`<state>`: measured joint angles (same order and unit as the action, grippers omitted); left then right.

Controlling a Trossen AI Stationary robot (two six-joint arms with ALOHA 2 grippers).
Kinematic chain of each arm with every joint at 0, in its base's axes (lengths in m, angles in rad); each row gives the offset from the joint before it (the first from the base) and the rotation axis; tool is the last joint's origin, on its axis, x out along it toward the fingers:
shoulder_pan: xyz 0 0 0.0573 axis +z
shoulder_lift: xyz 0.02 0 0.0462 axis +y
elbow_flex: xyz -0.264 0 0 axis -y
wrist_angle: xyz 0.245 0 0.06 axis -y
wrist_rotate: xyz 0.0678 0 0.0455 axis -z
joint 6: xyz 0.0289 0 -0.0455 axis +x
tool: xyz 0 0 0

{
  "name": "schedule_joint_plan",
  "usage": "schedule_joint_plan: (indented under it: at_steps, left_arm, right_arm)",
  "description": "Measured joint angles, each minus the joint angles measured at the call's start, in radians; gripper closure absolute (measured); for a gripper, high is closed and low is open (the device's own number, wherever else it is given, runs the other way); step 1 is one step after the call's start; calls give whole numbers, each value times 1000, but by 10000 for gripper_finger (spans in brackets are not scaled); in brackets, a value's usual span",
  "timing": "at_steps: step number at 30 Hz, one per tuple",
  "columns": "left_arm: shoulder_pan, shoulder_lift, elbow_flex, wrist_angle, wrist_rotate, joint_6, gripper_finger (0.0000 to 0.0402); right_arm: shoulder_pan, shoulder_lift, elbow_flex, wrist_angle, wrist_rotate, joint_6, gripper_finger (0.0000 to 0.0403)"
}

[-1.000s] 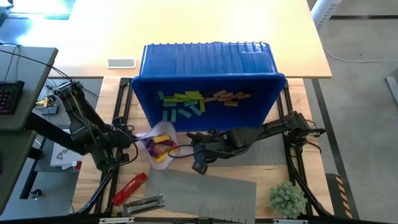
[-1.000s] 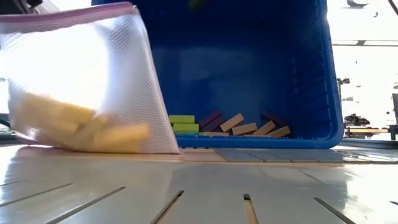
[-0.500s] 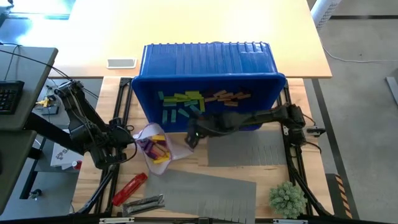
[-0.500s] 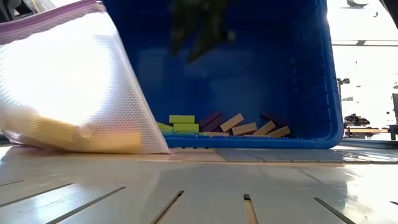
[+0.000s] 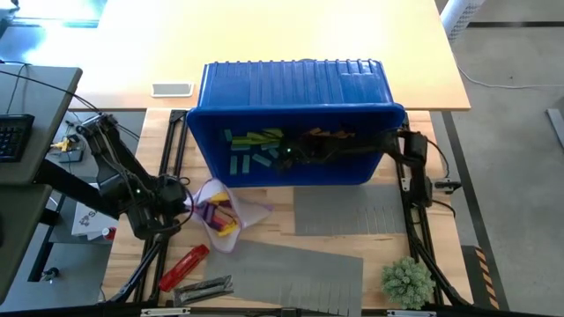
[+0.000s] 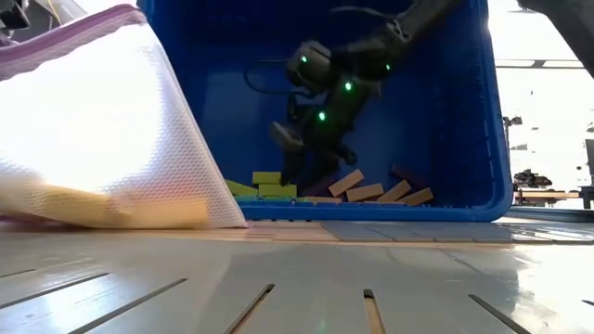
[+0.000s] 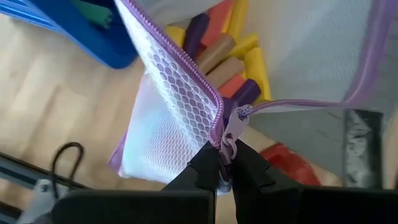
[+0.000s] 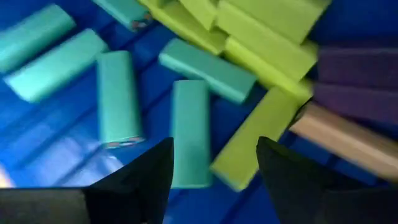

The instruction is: Sort blocks

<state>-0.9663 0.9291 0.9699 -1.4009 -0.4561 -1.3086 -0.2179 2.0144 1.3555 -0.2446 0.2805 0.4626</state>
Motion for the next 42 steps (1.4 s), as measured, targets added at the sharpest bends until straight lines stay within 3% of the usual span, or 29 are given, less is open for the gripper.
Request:
schedule_joint_plan:
  at_steps: [4,8,20,24,36,42]
  left_arm:
    - [47,2,0,16,21,1,401]
    - [107,2,1,23,59,26,401]
    - [245,2,65,52,56,180,401]
    - [261,2,65,52,58,217,401]
    - [265,2,64,53,56,221,401]
    - [265,2,64,60,55,241,401]
  right_arm:
    - [-29,17,-55,142,-6,-145,191]
    - [-29,67,-61,214,-83,-241,191]
    - [-7,105,-56,213,-148,-272,198]
    - [2,106,-57,200,-170,-270,232]
    - [12,62,-61,175,-226,-205,397]
    - [56,-50,-66,85,-145,-279,401]
